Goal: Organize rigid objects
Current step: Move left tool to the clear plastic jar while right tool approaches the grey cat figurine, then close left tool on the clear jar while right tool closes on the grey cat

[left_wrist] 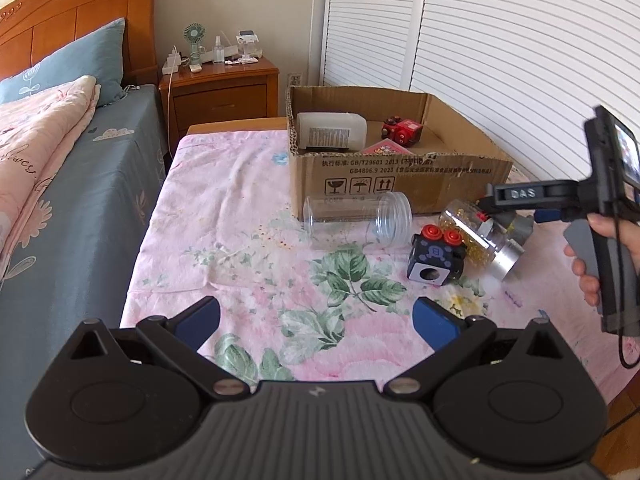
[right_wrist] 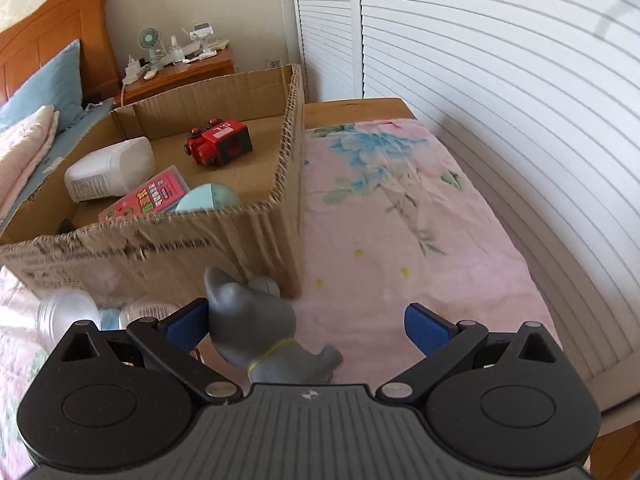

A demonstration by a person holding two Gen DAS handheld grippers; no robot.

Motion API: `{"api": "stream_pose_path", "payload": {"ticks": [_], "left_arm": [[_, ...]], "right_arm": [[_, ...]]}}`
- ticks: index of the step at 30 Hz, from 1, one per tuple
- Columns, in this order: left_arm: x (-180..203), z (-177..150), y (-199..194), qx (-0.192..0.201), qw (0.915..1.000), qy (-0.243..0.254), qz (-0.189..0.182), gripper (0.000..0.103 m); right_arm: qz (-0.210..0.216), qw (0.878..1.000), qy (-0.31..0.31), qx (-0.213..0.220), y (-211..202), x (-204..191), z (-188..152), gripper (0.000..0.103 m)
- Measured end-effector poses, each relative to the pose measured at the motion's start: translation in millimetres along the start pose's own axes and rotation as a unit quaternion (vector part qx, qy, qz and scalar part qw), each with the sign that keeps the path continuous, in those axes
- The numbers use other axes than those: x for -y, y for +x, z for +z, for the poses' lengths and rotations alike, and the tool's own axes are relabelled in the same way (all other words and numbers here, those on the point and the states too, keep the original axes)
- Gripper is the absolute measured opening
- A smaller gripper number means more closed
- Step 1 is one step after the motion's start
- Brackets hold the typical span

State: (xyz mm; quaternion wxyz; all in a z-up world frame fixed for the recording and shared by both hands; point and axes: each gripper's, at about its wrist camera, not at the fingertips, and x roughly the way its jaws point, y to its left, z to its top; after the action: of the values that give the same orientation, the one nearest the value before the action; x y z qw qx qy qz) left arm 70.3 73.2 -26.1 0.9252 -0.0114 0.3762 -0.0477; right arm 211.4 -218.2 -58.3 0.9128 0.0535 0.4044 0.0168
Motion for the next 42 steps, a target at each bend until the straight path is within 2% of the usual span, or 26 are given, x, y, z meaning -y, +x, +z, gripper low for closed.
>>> {"api": "stream_pose_path", "payload": {"ticks": [10,16,21,30,32,36,42], "left_arm": [[3.3,2.7,6.8,-0.005,0.9999,0.01,-0.001,0.102],[8.9,9.9,14.6,0.007,0.9994,0.033,0.0,0.102],[11.9,18.4,29.4,0.005,0.9993,0.036,-0.008,0.102],[20.8,36.4,58.8,0.044,0.9982,0.025,-0.032,0.102],[25.1,39.0,68.0,0.038,0.9985,0.032,-0.024,0.102],[29.8,42.1,80.9,0.025,0.9983,0.031,-0.042,0.102],[38.8,48.6,101.9,0.02,0.9987,0.047,-0.009,0.102]], "right_arm": [[0.004,1.0,-0.012,-0.015,-25.3,21.8,-23.5,0.103],[-0.036,0.997,-0.064,-0.031,-28.6,22.1,-45.6,0.103],[-0.023,0.996,-0.079,-0.016,-33.9,23.1,-57.7,0.103],[-0.023,0.997,-0.075,-0.005,-36.0,22.5,-61.5,0.103],[-0.023,0.997,-0.075,-0.002,-36.6,22.3,-62.8,0.103],[-0.022,0.997,-0.077,0.003,-36.9,23.0,-64.3,0.103],[-0.019,0.997,-0.08,0.005,-37.4,23.7,-64.5,0.103]]}}
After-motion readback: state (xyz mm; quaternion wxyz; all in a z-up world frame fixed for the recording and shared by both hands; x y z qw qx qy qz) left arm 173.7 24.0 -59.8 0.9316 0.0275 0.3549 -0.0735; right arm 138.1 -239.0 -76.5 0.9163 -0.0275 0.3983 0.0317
